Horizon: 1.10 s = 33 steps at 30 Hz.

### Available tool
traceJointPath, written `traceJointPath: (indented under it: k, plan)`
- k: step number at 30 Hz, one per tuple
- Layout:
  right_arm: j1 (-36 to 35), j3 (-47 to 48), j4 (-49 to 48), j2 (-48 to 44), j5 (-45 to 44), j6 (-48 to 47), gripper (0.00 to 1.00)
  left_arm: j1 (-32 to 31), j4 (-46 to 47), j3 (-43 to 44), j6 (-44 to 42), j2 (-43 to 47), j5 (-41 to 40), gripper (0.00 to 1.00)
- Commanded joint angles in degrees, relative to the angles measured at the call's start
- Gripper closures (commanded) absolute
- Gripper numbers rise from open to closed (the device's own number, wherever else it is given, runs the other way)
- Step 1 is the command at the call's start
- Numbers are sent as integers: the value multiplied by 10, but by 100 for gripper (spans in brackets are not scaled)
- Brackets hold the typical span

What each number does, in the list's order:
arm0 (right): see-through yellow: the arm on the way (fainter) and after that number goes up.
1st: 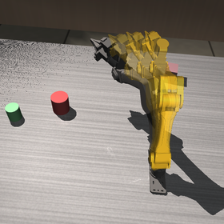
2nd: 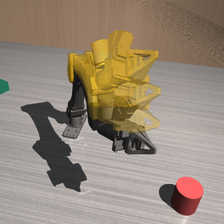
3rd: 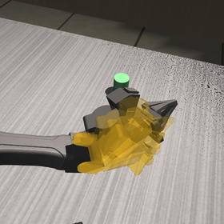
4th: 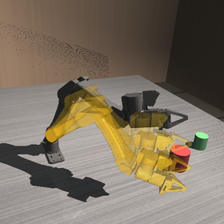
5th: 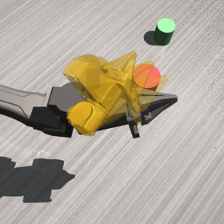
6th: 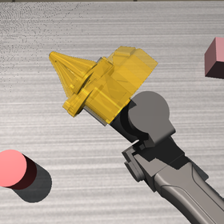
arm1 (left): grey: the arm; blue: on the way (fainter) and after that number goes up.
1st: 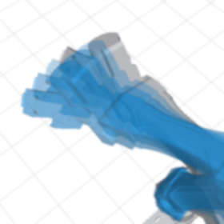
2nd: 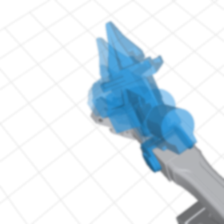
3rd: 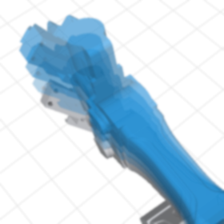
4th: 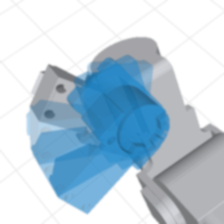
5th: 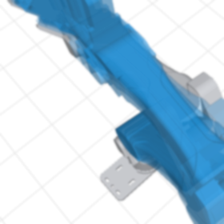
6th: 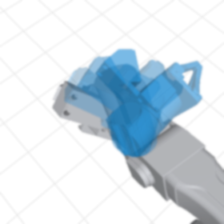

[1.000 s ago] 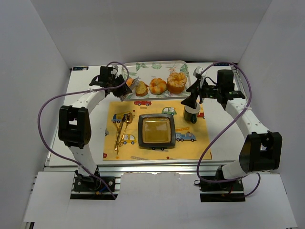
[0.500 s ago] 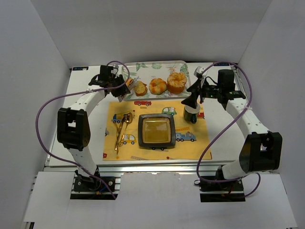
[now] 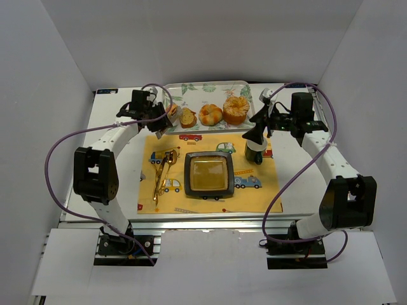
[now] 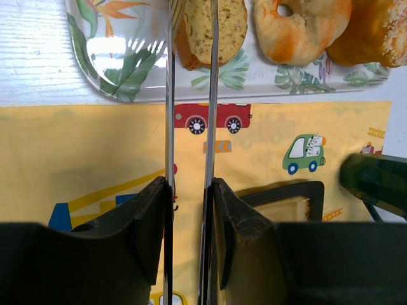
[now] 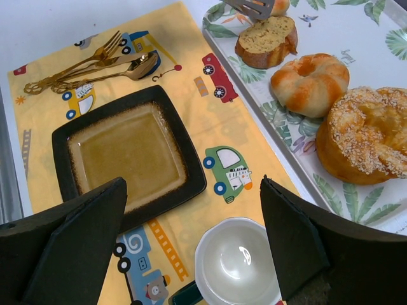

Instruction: Place the bread

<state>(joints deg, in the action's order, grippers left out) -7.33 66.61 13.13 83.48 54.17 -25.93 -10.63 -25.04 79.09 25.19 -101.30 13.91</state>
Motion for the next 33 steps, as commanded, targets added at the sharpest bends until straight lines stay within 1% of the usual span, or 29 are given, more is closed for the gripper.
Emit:
traceJointPath:
  k: [1,14,21,23,24,27,29,30,33]
  plan:
    - [5,2,-12,-17,14,-2,11,-2,-7,-3,-18,18,-5,56]
    - [6,0,-12,-19,17,1,10,-4,-16,-3,-27,-4,3,54]
    - [5,0,-13,-17,17,2,11,-11,-12,4,-25,-17,11,56]
    - [5,0,-13,-18,17,2,11,-13,-7,3,-21,-20,18,60]
    - [6,0,-13,-19,16,2,11,-13,-5,3,-19,-21,27,66]
    - [7,1,-13,-20,16,1,11,-13,3,-2,-12,-15,37,77]
    - [7,1,-13,-24,16,1,11,-12,24,-9,6,-4,58,87]
    - [7,1,-13,-24,16,1,11,-12,24,-9,6,1,58,87]
    - [9,2,-13,-28,17,1,11,-12,43,0,32,27,67,94]
